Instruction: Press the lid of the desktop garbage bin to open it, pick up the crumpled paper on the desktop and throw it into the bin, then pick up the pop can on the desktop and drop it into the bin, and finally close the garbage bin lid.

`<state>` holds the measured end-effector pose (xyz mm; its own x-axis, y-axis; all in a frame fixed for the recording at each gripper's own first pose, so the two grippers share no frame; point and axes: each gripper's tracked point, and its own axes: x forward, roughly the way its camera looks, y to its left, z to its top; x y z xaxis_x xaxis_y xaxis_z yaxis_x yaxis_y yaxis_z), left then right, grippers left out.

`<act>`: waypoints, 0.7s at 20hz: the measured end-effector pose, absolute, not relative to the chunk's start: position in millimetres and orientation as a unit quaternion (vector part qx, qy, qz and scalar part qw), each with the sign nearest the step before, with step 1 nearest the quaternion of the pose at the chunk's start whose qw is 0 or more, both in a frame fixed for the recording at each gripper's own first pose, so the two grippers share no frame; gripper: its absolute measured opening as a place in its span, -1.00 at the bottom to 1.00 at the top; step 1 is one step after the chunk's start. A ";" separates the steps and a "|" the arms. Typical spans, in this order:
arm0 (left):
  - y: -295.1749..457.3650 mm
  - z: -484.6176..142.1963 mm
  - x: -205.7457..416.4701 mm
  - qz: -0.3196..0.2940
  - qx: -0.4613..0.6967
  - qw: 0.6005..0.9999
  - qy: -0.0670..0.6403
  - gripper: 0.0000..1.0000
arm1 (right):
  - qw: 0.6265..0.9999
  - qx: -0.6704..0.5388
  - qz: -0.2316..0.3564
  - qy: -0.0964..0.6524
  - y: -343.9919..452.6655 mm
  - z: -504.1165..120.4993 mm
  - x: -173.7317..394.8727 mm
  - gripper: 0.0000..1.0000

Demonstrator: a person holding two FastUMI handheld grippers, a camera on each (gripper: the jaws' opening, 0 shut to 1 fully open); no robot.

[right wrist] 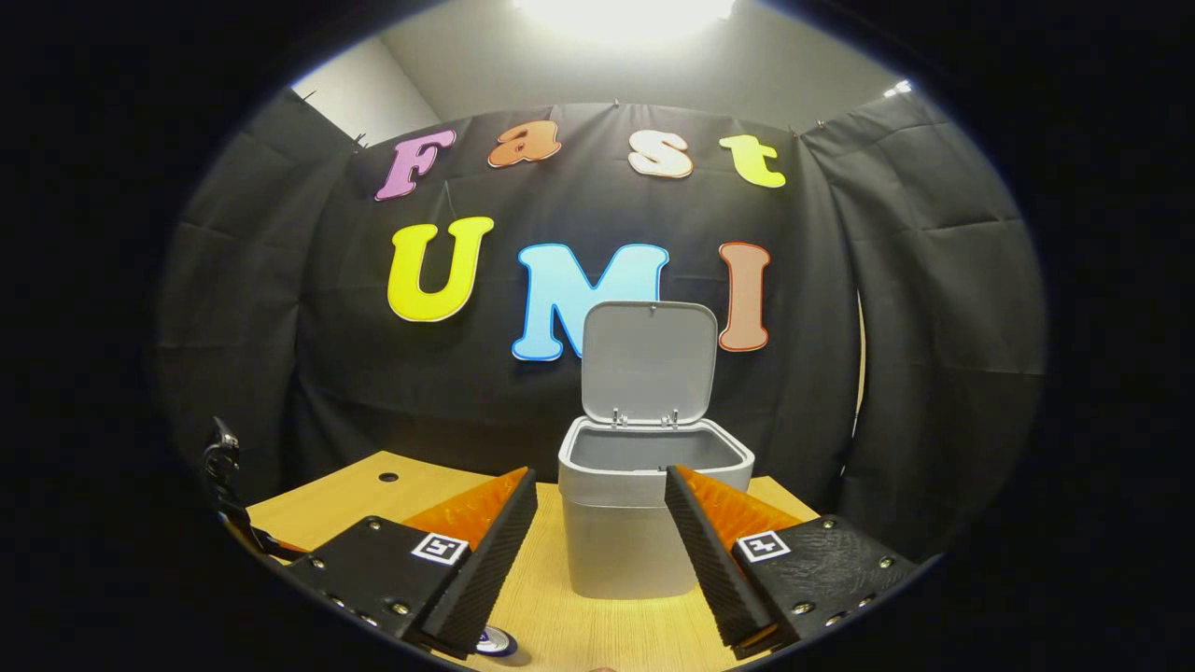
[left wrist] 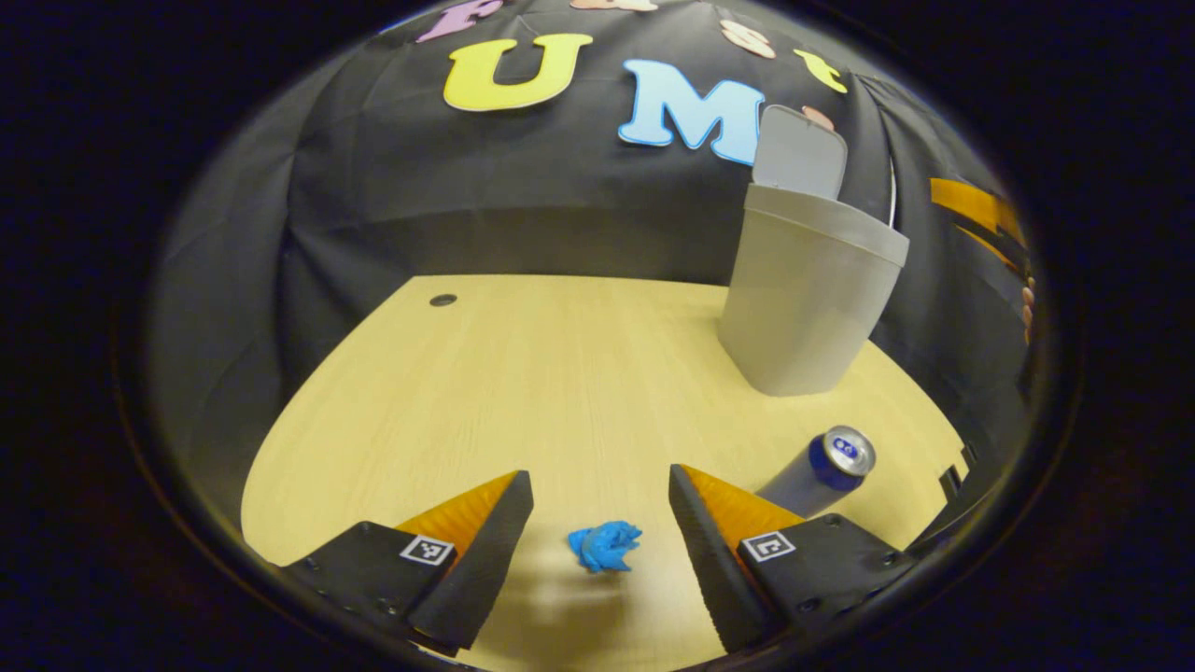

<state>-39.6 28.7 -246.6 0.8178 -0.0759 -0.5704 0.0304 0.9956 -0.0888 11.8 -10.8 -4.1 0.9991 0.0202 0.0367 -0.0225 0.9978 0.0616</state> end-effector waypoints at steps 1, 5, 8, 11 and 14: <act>31.1 -255.6 -40.3 -0.025 -0.039 0.950 0.308 0.93 | 0.999 0.032 0.011 -0.015 -10.1 -4.9 11.2 0.79; 39.0 -279.9 -45.9 -0.019 -0.053 0.941 0.335 0.93 | 0.999 0.052 0.013 0.006 -8.7 -14.6 10.2 0.78; 41.5 -294.8 -48.1 -0.022 -0.055 0.933 0.354 0.93 | 0.998 0.055 0.013 0.019 -6.3 -20.3 8.9 0.79; 37.5 -303.5 -49.2 -0.027 -0.057 0.929 0.364 0.93 | 0.998 0.045 0.018 0.026 -0.5 -21.8 7.8 0.79; 34.7 -309.3 -49.0 -0.031 -0.069 0.925 0.372 0.93 | 0.999 0.039 0.023 0.027 2.8 -21.5 5.2 0.79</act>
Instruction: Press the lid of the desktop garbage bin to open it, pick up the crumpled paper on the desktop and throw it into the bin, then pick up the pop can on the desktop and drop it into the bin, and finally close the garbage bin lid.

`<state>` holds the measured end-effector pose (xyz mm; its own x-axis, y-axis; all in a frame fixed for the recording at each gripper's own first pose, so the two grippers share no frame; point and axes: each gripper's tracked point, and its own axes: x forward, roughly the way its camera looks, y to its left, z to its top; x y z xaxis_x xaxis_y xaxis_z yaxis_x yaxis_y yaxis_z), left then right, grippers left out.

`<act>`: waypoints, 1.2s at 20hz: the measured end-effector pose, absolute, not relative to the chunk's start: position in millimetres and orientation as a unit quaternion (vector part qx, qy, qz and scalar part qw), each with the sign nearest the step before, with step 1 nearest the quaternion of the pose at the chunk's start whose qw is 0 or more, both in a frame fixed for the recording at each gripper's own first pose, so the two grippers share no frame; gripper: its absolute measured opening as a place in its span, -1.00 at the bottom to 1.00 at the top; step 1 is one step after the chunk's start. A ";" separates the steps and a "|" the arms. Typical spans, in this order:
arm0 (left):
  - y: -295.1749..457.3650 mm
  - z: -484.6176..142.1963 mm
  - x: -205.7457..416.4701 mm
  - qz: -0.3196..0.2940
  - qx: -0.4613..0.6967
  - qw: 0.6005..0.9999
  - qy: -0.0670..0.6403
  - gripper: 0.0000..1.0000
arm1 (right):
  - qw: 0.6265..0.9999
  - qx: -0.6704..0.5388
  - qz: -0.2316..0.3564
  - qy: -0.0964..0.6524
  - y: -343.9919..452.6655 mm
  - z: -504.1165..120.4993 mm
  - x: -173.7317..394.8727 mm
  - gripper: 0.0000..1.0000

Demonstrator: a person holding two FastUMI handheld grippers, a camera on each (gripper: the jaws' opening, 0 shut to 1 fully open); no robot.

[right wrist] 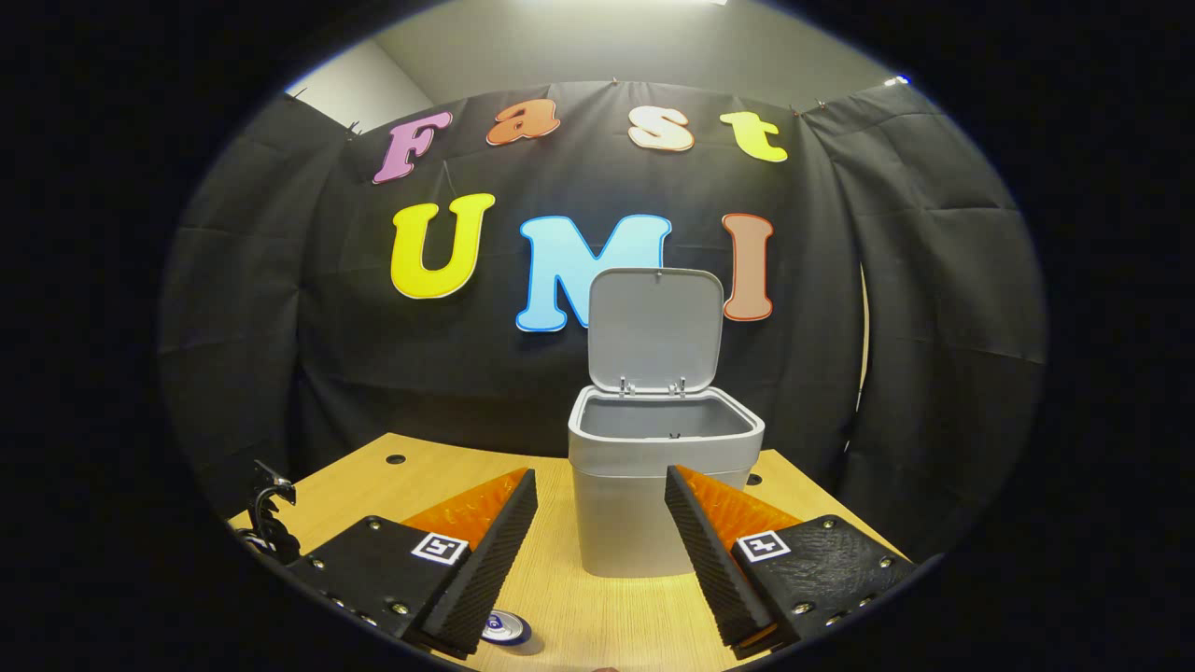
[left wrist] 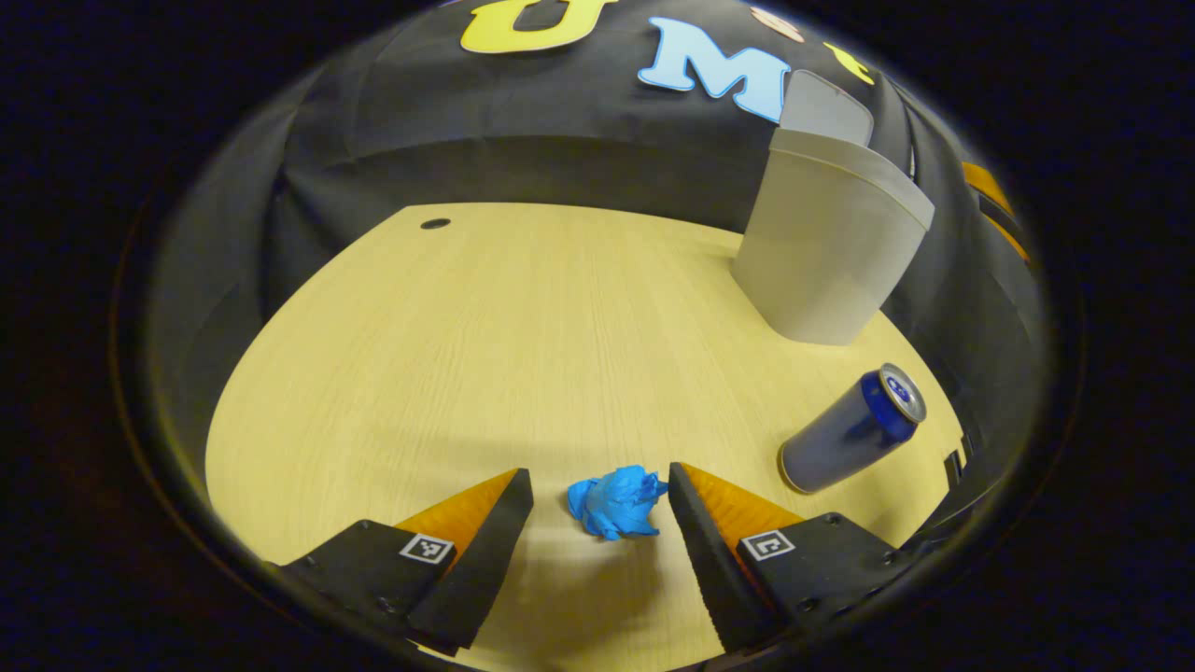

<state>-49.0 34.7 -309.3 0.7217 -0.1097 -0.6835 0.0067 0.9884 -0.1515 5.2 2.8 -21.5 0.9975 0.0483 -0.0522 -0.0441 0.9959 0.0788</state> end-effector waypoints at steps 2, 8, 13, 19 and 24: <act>34.0 -312.5 -48.1 -0.033 -0.076 0.923 0.376 0.92 | 0.999 0.037 0.022 0.027 2.1 -22.2 3.6 0.79; 35.4 -323.9 -52.0 -0.026 -0.088 0.916 0.390 0.57 | 0.998 0.040 0.022 0.035 -0.7 -26.1 3.0 0.79; 36.6 -325.3 -52.1 -0.021 -0.087 0.916 0.391 0.18 | 0.998 0.036 0.027 0.045 2.1 -31.8 3.5 0.79; 33.2 -328.7 -52.1 -0.025 -0.090 0.914 0.395 -0.17 | 0.998 0.035 0.036 0.050 6.5 -33.8 4.2 0.79; 29.3 -324.7 -51.1 -0.028 -0.082 0.917 0.389 -0.36 | 0.997 0.036 0.044 0.052 10.0 -35.1 3.3 0.78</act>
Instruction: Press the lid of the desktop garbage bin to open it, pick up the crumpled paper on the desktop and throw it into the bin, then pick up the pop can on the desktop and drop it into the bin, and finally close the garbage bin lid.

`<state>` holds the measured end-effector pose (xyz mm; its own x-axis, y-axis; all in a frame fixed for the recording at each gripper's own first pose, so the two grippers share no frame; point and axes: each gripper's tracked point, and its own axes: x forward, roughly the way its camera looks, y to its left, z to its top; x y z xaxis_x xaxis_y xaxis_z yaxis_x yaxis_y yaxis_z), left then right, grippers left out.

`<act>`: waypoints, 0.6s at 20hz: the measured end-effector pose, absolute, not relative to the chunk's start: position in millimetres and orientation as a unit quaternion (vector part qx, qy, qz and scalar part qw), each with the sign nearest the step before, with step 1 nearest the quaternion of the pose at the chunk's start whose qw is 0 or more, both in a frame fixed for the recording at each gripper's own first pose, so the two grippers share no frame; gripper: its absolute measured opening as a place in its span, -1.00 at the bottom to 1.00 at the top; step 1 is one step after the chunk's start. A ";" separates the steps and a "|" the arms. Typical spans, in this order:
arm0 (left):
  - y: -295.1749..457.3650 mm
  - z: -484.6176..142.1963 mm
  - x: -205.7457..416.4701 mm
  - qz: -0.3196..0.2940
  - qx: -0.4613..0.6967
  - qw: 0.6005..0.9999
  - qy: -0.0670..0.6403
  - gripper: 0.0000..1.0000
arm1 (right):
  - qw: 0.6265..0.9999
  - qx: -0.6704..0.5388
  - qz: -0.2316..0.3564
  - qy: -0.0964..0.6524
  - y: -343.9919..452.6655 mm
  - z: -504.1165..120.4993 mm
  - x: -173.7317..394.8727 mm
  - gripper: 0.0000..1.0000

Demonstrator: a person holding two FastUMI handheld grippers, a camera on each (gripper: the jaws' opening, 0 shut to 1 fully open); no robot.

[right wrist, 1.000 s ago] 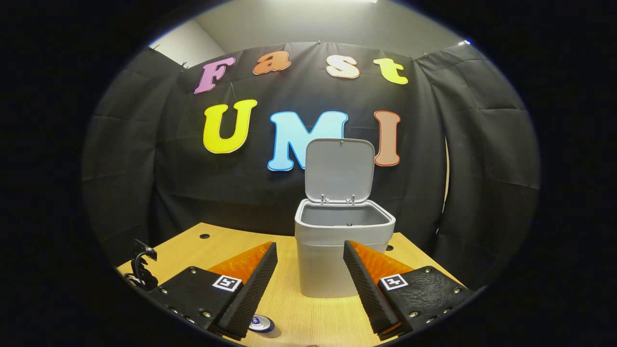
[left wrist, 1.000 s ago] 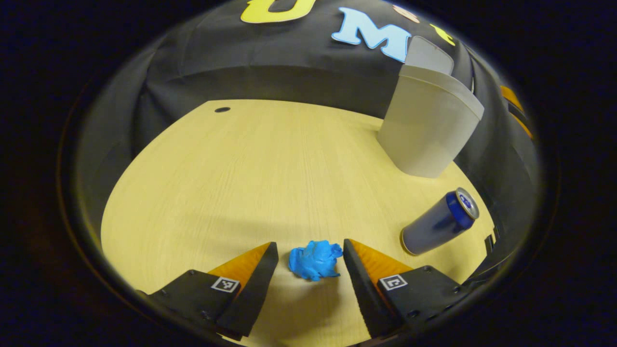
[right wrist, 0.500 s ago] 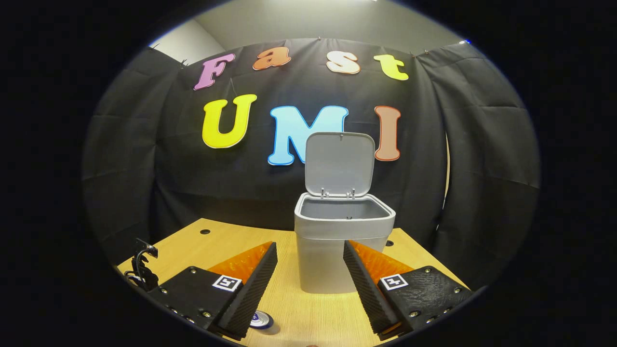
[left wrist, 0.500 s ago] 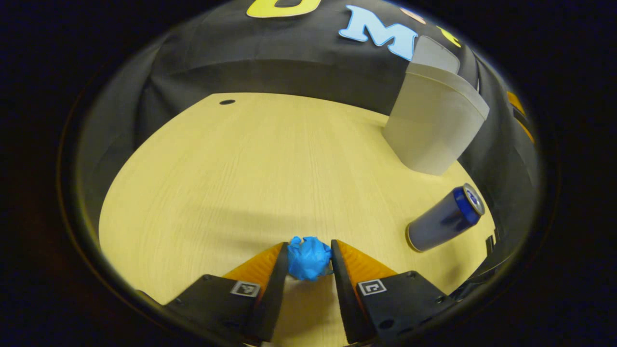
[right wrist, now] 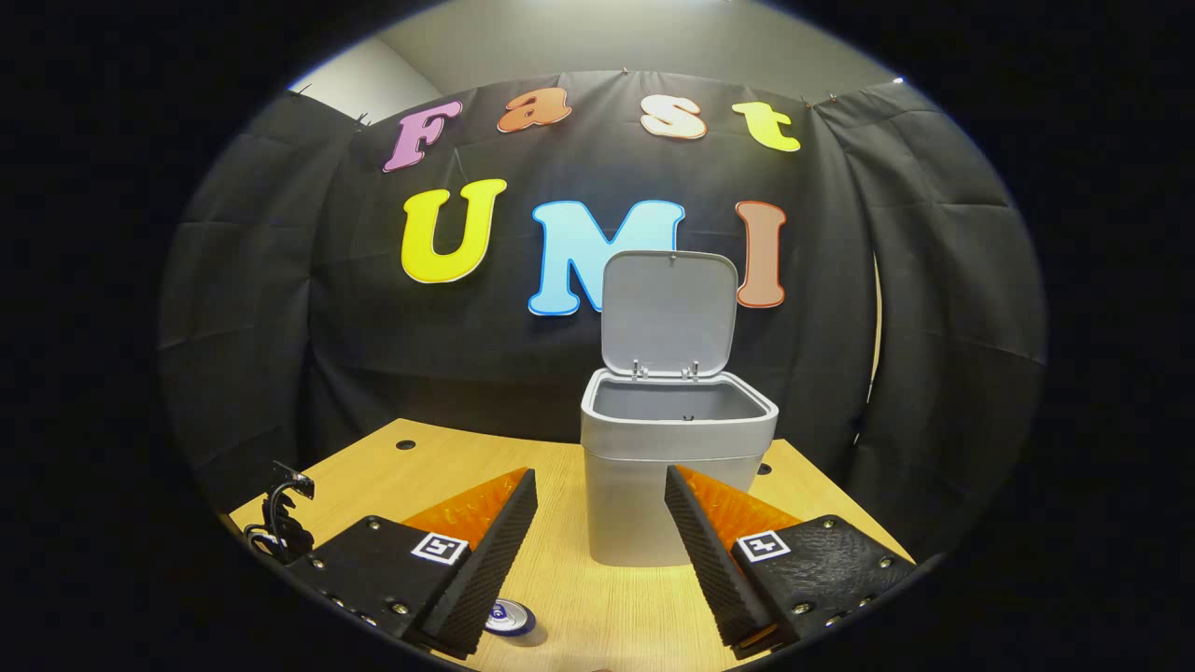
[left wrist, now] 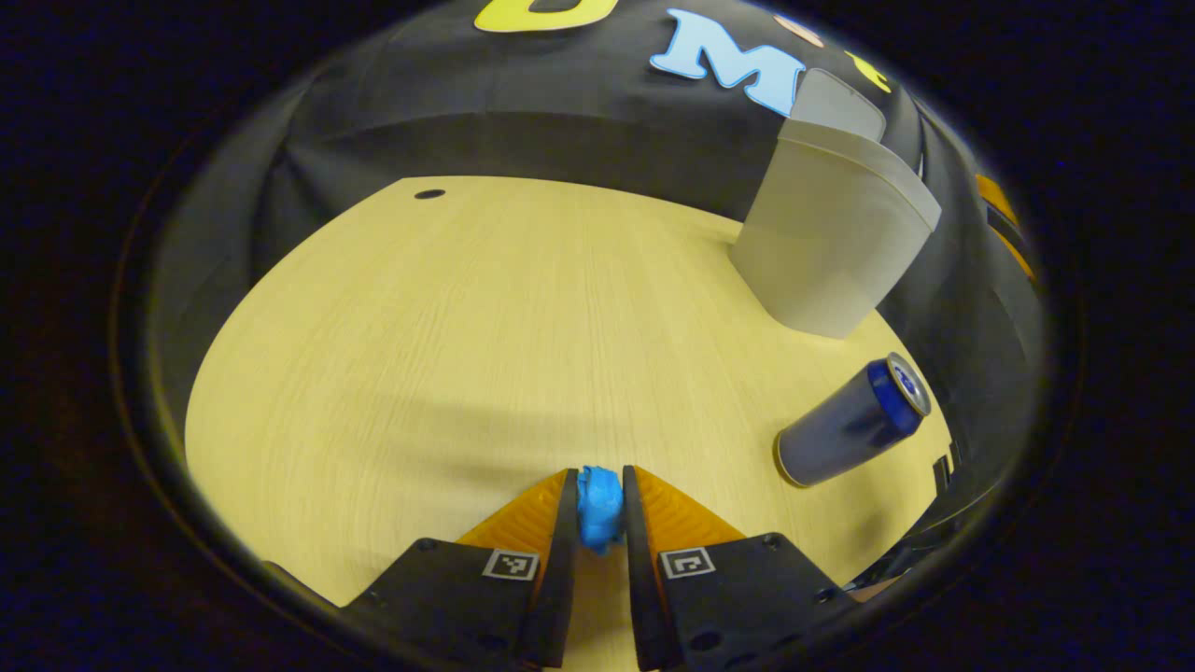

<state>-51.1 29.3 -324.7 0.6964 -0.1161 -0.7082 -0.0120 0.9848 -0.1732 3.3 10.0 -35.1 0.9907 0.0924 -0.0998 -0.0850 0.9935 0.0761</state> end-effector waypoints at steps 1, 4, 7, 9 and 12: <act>29.8 -321.2 -49.2 -0.030 -0.079 0.920 0.383 -0.52 | 0.997 0.036 0.045 0.052 9.8 -35.0 3.9 0.79; 29.5 -311.6 -46.4 -0.032 -0.065 0.927 0.369 -0.55 | 0.997 0.038 0.047 0.050 9.5 -34.5 4.1 0.78; 29.8 -306.0 -44.5 -0.030 -0.056 0.930 0.361 -0.53 | 0.997 0.039 0.048 0.051 8.8 -34.0 5.8 0.79; 29.1 -303.8 -43.9 -0.027 -0.054 0.931 0.359 -0.53 | 0.997 0.038 0.049 0.051 8.0 -34.4 4.9 0.79; 31.1 -299.8 -42.1 -0.024 -0.051 0.935 0.351 -0.53 | 0.997 0.033 0.048 0.049 4.2 -35.1 3.2 0.79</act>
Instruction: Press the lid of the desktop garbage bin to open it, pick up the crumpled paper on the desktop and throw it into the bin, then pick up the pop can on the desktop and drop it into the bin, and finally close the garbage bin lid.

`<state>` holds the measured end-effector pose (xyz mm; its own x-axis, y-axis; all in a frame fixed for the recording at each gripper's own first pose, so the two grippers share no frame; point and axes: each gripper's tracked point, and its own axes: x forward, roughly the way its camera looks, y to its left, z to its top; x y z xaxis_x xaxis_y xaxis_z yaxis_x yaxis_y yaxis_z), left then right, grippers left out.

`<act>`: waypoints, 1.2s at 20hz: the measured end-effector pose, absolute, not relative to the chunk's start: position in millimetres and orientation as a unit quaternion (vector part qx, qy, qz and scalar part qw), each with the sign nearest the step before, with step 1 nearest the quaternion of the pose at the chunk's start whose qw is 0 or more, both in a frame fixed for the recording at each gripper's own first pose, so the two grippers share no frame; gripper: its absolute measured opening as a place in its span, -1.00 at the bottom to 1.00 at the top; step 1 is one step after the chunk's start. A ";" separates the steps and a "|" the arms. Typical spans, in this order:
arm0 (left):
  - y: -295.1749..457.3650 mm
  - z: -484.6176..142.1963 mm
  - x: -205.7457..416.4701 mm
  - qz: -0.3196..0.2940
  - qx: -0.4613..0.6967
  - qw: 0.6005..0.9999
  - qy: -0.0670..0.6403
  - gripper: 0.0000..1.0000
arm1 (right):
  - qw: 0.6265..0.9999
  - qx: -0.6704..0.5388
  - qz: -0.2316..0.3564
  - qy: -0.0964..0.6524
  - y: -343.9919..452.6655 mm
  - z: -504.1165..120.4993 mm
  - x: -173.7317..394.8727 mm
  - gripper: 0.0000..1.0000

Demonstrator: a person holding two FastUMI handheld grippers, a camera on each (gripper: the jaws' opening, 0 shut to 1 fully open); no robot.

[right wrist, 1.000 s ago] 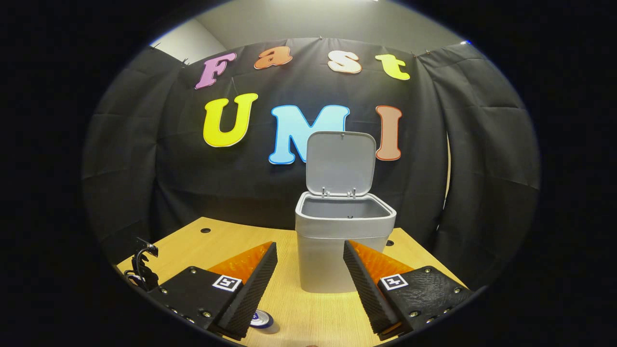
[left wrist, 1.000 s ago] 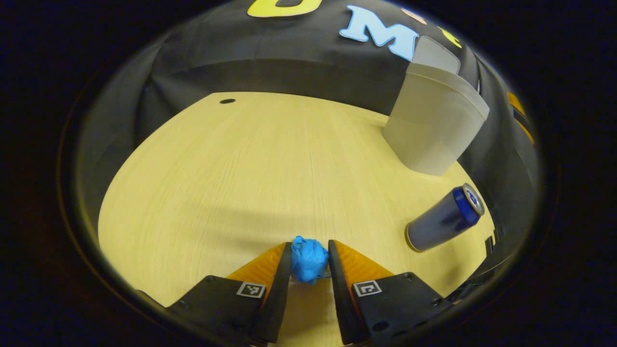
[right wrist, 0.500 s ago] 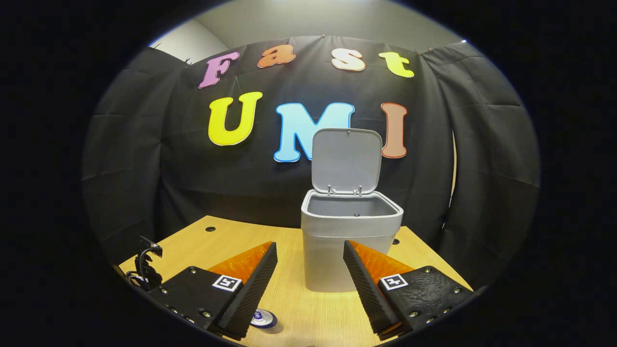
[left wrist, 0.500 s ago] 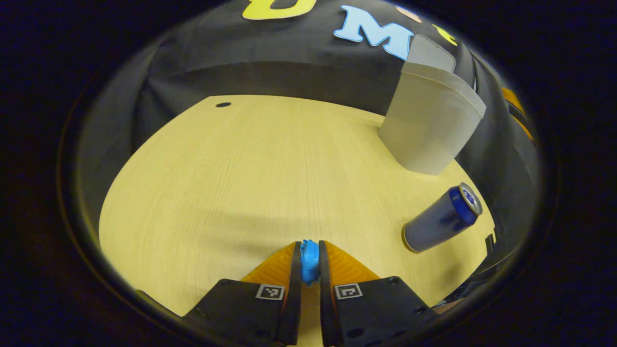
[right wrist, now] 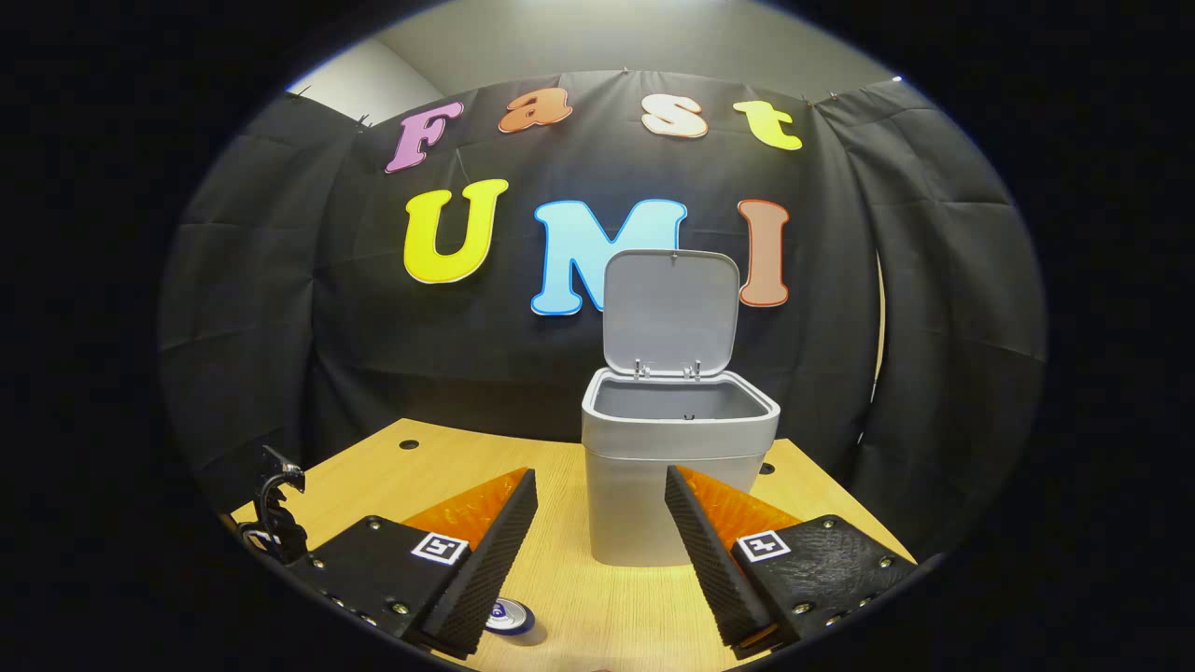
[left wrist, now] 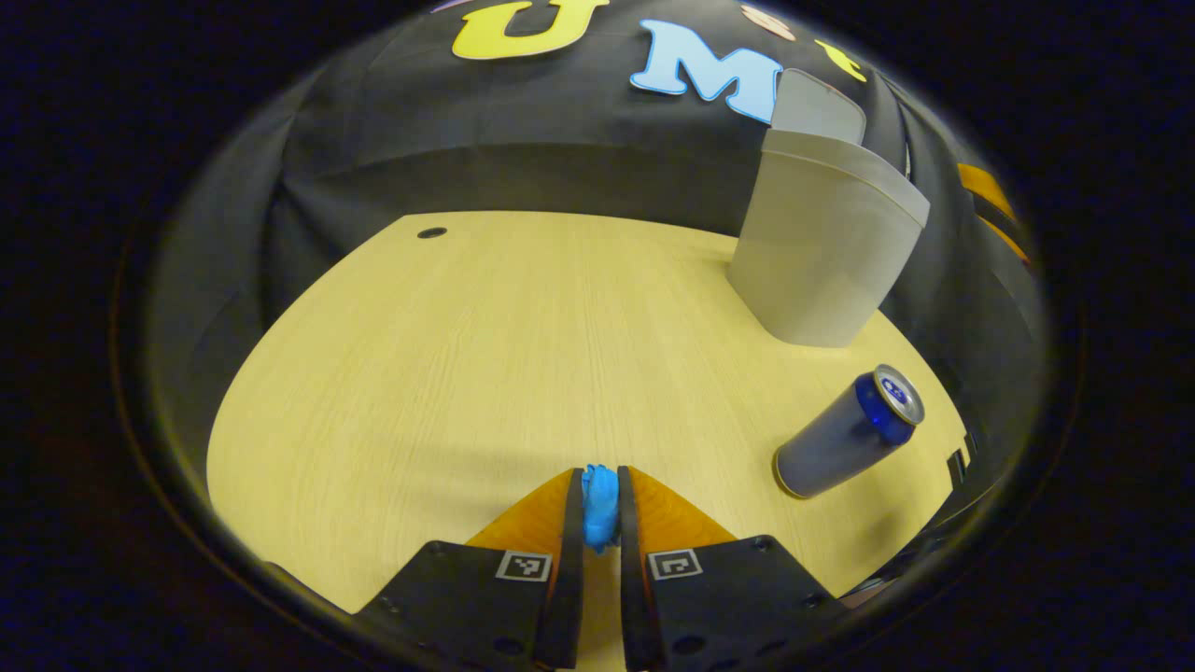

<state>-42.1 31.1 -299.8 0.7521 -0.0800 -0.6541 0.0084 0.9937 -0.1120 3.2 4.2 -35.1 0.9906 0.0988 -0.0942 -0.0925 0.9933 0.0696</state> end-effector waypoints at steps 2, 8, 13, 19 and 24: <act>33.2 -294.0 -38.9 -0.017 -0.047 0.938 0.343 -0.52 | 0.997 0.029 0.048 0.048 -0.1 -33.9 2.9 0.79; 35.3 -254.8 -25.2 -0.008 -0.012 0.955 0.297 -0.53 | 0.998 0.019 0.045 0.040 -17.3 -30.6 2.1 0.79; 19.5 -217.5 -13.3 -0.008 -0.005 0.967 0.256 -0.50 | 0.998 0.019 0.041 0.037 -31.5 -32.2 -2.6 0.79; -7.4 -175.0 -0.4 -0.010 -0.026 0.976 0.215 -0.53 | 0.998 0.026 0.034 0.038 -51.3 -37.2 -7.6 0.79; -26.0 -139.0 13.3 -0.013 -0.045 0.983 0.180 -0.53 | 0.998 0.033 0.025 0.043 -68.4 -44.8 -9.8 0.78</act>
